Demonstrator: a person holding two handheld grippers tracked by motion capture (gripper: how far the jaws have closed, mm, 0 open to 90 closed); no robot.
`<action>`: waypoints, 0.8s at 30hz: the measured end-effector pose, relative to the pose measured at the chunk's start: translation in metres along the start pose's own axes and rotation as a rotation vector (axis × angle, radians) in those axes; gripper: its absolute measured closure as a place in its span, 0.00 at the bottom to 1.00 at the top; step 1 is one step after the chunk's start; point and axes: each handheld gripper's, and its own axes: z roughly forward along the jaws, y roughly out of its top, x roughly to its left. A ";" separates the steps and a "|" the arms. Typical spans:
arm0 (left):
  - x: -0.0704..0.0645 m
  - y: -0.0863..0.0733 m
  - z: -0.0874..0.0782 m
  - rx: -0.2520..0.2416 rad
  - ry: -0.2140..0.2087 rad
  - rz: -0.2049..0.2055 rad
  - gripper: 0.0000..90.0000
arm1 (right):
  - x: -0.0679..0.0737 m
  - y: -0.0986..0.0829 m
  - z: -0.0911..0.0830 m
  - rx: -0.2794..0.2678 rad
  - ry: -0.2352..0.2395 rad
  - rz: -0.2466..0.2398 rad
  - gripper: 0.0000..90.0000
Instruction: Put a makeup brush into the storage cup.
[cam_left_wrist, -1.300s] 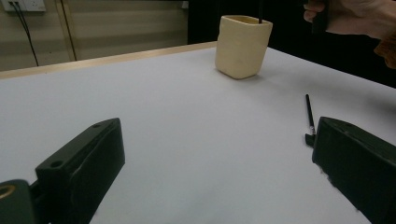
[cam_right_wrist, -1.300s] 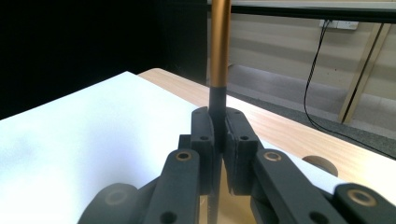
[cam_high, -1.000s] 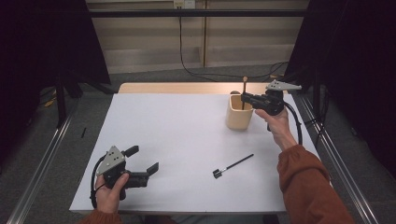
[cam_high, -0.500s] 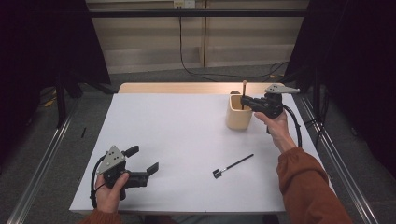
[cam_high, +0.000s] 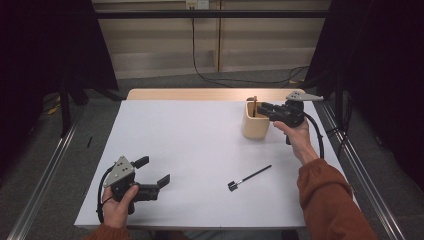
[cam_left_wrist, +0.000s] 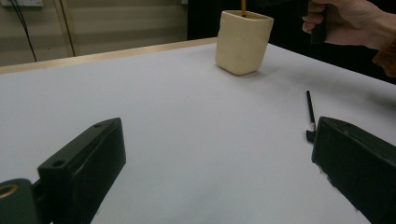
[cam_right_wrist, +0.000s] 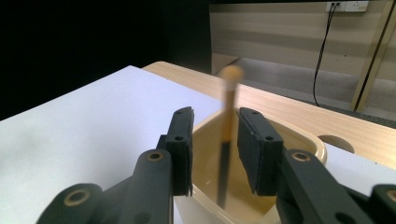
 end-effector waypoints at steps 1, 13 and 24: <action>0.000 0.000 0.000 0.001 0.000 0.000 0.03 | 0.000 0.000 0.000 -0.001 0.000 -0.002 0.70; 0.002 0.000 0.000 0.005 0.001 -0.001 0.04 | 0.005 0.001 -0.004 0.003 0.019 -0.020 0.27; 0.002 0.000 -0.001 -0.006 0.002 -0.001 0.04 | 0.012 0.001 -0.021 -0.005 0.030 -0.019 0.08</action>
